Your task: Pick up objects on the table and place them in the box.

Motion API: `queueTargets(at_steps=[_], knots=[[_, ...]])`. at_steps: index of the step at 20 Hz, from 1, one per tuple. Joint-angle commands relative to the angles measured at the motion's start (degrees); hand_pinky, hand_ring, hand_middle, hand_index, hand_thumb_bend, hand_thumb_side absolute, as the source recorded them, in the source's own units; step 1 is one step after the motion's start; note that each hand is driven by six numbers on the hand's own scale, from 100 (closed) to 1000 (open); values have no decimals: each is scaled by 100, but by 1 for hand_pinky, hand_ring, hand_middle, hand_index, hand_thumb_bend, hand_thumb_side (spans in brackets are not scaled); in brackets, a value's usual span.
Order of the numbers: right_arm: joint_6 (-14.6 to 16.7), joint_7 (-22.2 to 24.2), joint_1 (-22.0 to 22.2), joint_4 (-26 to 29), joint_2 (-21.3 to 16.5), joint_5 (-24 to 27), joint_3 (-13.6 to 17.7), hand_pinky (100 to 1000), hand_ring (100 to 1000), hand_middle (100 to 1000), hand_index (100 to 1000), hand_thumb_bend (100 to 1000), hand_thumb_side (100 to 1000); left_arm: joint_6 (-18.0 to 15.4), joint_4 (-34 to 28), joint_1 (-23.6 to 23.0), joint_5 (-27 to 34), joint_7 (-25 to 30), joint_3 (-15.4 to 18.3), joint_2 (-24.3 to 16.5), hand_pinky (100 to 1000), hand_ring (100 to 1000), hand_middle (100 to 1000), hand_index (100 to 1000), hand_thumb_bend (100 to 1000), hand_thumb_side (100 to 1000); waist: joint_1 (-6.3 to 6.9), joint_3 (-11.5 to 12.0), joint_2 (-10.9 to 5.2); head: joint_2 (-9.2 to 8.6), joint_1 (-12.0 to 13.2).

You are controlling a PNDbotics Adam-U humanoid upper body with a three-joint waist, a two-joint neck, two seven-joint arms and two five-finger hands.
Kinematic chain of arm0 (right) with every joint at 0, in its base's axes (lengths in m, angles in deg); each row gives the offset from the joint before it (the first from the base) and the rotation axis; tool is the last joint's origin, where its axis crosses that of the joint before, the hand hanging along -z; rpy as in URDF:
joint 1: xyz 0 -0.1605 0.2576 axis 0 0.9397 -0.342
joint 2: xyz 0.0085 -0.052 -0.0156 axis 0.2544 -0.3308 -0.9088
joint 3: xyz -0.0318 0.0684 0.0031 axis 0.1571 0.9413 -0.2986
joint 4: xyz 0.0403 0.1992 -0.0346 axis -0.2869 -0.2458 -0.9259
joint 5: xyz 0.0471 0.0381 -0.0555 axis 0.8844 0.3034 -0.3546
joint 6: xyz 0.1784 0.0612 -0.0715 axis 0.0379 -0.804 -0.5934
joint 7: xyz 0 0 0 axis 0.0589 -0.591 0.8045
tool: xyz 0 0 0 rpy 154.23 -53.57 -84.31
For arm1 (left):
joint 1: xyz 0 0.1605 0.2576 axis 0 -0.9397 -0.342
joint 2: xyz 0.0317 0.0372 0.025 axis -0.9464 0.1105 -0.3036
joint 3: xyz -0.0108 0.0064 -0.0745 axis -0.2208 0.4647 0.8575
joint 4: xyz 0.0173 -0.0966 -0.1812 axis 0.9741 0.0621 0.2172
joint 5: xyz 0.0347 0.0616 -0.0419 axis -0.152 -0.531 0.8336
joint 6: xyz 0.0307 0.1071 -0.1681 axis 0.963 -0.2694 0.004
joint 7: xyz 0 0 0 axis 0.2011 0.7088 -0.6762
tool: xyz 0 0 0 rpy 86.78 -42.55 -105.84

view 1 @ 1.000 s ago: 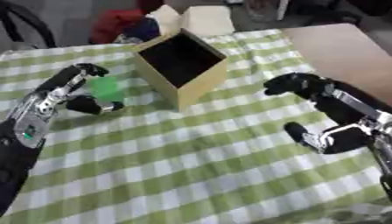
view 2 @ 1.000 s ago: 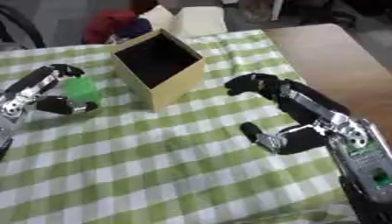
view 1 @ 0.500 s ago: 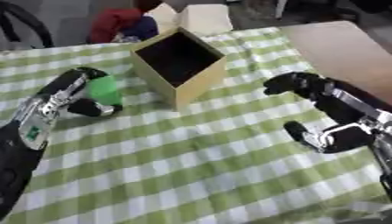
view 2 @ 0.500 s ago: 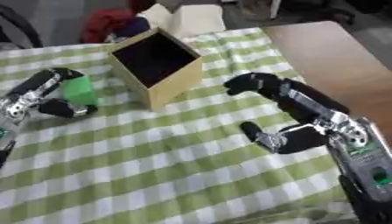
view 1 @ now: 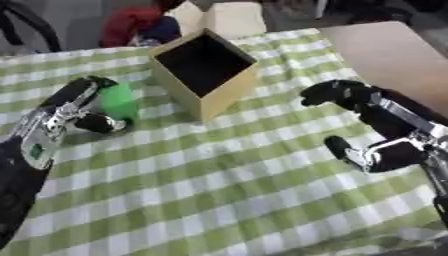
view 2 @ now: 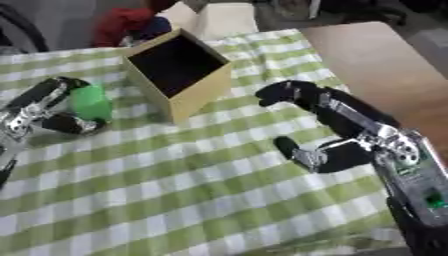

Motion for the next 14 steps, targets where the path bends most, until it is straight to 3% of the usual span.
queueTargets(at_steps=[1,8,14], knots=[[12,4,-53,48,-72,34,35,967,860,862,836,175,247,37,-174,112,110,6,66,-205,817,714,570,821,448,204,-2,21,-113,40,-25],[9,4,-43,35,-77,37,34,967,860,862,836,173,249,109,-505,142,500,-65,-4,-278,776,627,485,794,355,136,1,58,-142,35,-45],[12,11,-42,29,-74,37,24,967,860,862,836,169,253,205,-819,258,917,-81,-105,-226,770,607,458,774,324,140,-4,31,-153,18,-47]])
